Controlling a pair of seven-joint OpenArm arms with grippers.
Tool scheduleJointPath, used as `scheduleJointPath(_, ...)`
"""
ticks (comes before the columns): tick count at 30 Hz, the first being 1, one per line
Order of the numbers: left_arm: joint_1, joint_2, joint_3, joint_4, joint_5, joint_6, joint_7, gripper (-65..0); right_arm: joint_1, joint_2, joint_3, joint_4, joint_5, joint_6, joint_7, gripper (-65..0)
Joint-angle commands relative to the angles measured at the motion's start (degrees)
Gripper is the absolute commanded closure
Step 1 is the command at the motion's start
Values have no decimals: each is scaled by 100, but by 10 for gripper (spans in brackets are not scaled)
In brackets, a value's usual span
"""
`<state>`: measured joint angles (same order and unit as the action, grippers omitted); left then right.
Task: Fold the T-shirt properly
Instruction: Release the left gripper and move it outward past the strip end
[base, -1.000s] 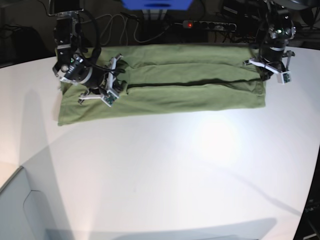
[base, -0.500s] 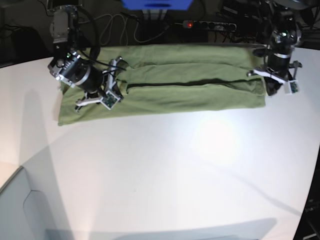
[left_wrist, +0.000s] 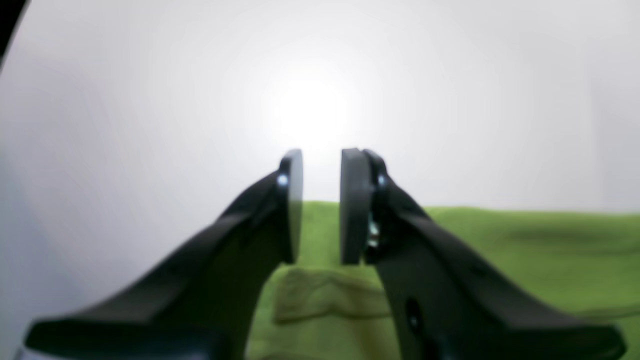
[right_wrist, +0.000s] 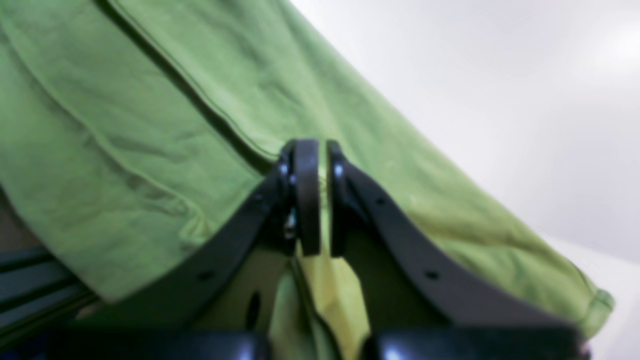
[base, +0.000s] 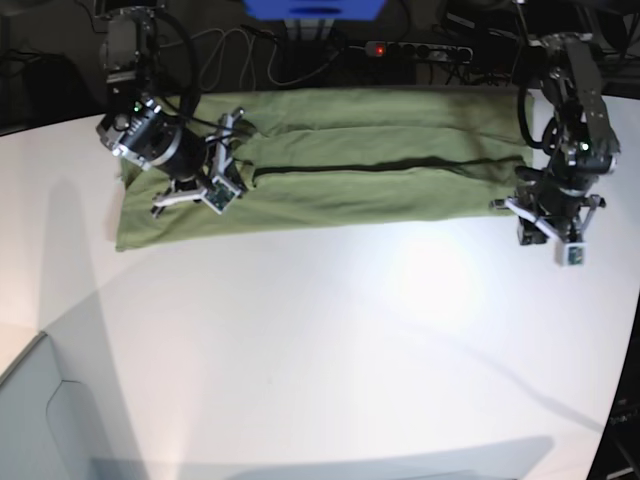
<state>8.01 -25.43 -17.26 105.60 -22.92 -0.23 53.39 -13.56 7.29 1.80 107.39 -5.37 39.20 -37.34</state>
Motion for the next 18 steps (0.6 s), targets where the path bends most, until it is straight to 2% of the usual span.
scheduleJointPath(1,-137,-248,200,-50,-25,19,90,-120,-11,14,17,96,75,80,99,-3)
scheduleJointPath(6,-436,-732,1044,-446,-25,19,565,-117,-37,14,26,96,66,80,99,-3)
scheduleJointPath(8,-445,-846,1159,-534,-25,19,547,-68,-46,23,26,96,66,80,99,-3)
scheduleJointPath(9,-445,-864,1159,-560,-16,19,547,-15,-46,23,26,96,66,80,99,-3)
scheduleJointPath(10,-454,-864,1132,-604,-16,27,565,0,-46,23,79,96,66,80,99,-3)
scheduleJointPath(18,-656,-881,1176,-1307,-16,19,547,0,-46,14,141,96,66,80,99,-3)
